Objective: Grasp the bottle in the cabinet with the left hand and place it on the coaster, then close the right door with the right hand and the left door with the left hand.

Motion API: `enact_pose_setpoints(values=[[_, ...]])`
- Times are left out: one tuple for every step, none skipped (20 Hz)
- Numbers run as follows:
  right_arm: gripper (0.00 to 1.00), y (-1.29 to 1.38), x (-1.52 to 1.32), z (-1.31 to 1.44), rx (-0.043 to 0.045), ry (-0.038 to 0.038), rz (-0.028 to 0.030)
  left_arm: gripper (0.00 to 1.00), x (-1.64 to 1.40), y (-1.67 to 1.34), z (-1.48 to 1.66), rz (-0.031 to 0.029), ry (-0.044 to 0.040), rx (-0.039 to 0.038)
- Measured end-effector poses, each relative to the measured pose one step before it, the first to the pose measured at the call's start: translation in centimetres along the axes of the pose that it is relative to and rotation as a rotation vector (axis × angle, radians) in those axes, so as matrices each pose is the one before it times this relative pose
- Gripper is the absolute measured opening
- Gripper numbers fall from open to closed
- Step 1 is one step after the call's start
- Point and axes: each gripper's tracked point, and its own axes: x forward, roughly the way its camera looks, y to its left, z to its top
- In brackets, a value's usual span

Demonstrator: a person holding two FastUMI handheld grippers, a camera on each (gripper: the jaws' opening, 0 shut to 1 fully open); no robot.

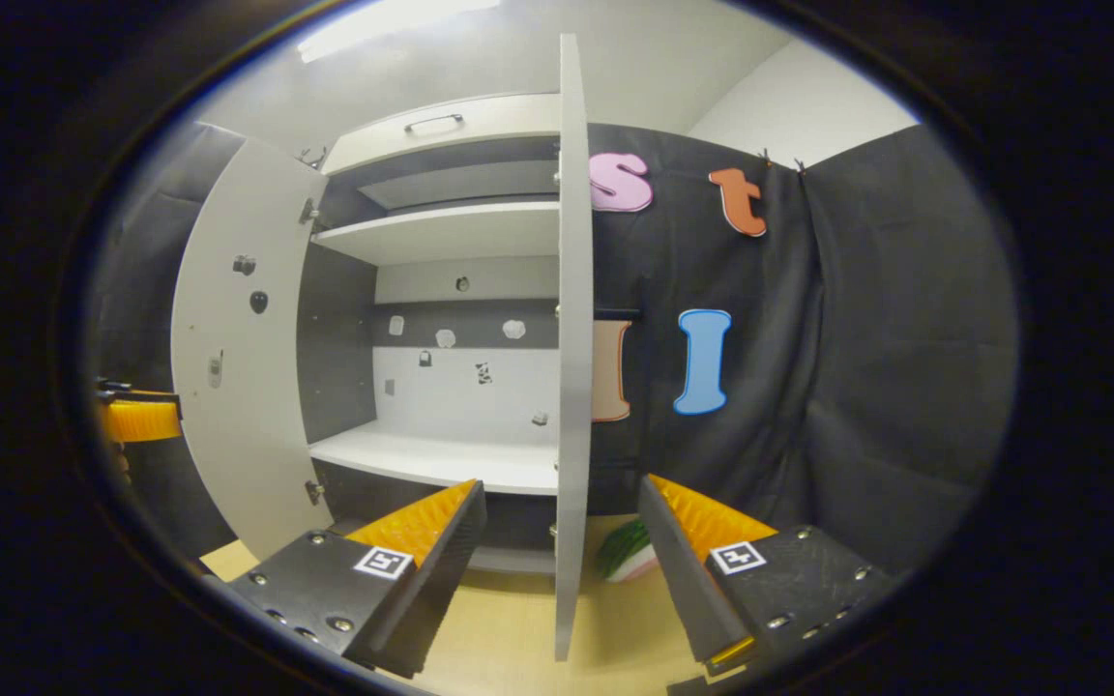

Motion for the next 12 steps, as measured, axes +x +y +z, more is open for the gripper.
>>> enact_pose_setpoints(values=[[0.96,-0.100,-0.524,0.829,0.00629,-0.03364,0.00575,0.95,-0.149,0.386,-0.117,0.00788,0.00189,-0.00275],[0.96,-0.502,-0.323,0.736,0.02112,-0.02576,-0.00107,0.96,-0.051,0.207,-0.151,0.00005,0.00069,-0.00688],[0.96,-0.964,-0.543,0.358,0.02642,-0.01013,-0.00385,0.95,-0.035,-0.034,-0.092,-0.00505,0.00033,-0.00767],[0.96,-1.169,-0.341,0.539,0.01815,-0.00699,-0.01446,0.95,-0.067,0.012,-0.131,-0.00380,0.00191,-0.00182],[0.96,-1.555,-0.281,0.338,0.00252,-0.00527,-0.02461,0.96,0.038,0.117,-0.034,0.00048,0.00185,0.00347],[0.96,-1.755,-0.107,0.364,-0.00669,-0.00626,-0.03071,0.96,0.079,0.200,0.124,0.00444,-0.00549,0.00463],[0.96,-1.655,-0.138,0.407,-0.00457,-0.00789,-0.03045,0.96,0.128,0.031,0.355,0.00132,-0.00743,0.00237],[0.96,-1.718,0.095,0.575,0.00397,-0.00875,-0.03254,0.92,0.008,0.019,0.175,0.00037,-0.00309,0.00118],[0.96,-1.675,0.201,0.490,0.01090,-0.00426,-0.03064,0.95,0.081,-0.049,0.359,-0.00382,-0.00714,0.00036],[0.96,-1.562,0.362,0.518,0.01504,-0.01174,-0.03154,0.96,0.018,-0.088,0.236,-0.00376,-0.00478,0.00121],[0.94,-1.015,0.485,0.358,0.01999,-0.00358,-0.02483,0.96,0.093,0.159,0.212,0.00293,-0.00387,0.00172],[0.96,-0.859,0.825,0.062,0.01797,0.00901,-0.02510,0.96,0.016,0.199,0.111,0.00304,-0.00197,0.00171]])
